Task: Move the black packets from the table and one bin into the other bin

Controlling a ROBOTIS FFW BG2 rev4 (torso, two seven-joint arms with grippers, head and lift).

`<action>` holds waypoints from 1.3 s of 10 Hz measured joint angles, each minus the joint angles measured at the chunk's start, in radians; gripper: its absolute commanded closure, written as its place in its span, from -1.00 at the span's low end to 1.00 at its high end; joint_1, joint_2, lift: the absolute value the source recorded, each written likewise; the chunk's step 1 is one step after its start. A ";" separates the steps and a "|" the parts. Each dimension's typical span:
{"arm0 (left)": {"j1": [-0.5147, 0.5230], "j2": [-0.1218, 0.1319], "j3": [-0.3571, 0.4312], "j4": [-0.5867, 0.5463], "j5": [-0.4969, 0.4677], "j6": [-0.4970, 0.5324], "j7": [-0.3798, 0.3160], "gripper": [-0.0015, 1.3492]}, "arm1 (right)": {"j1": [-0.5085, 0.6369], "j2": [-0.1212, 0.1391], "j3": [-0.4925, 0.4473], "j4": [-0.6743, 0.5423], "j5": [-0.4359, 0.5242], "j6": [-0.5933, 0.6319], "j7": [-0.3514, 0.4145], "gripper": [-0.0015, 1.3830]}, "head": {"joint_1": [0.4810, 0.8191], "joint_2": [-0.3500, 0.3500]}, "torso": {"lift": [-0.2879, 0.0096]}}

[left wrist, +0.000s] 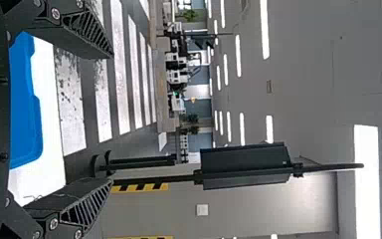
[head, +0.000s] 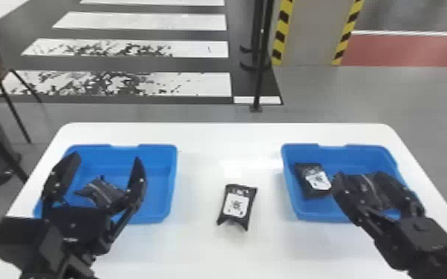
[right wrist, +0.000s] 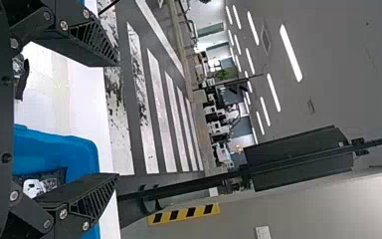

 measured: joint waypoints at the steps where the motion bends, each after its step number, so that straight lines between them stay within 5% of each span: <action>1: 0.000 0.000 0.000 0.000 0.001 0.001 0.000 -0.77 | -0.011 -0.002 0.001 0.005 0.005 0.008 0.004 -0.64 | 0.27 -0.06 | 0.20; 4: 0.000 0.000 0.000 0.000 0.001 0.003 0.000 -0.77 | -0.086 -0.015 0.020 0.057 0.027 0.046 0.052 -0.65 | 0.27 -0.01 | 0.20; 7: -0.004 0.000 -0.003 0.001 0.002 0.010 0.000 -0.77 | -0.249 -0.041 0.066 0.200 0.082 0.205 0.183 -0.65 | 0.27 0.12 | 0.20; 13: -0.014 0.000 -0.011 0.011 0.002 0.015 -0.004 -0.77 | -0.535 -0.099 0.291 0.414 0.172 0.305 0.253 -0.65 | 0.27 0.37 | 0.20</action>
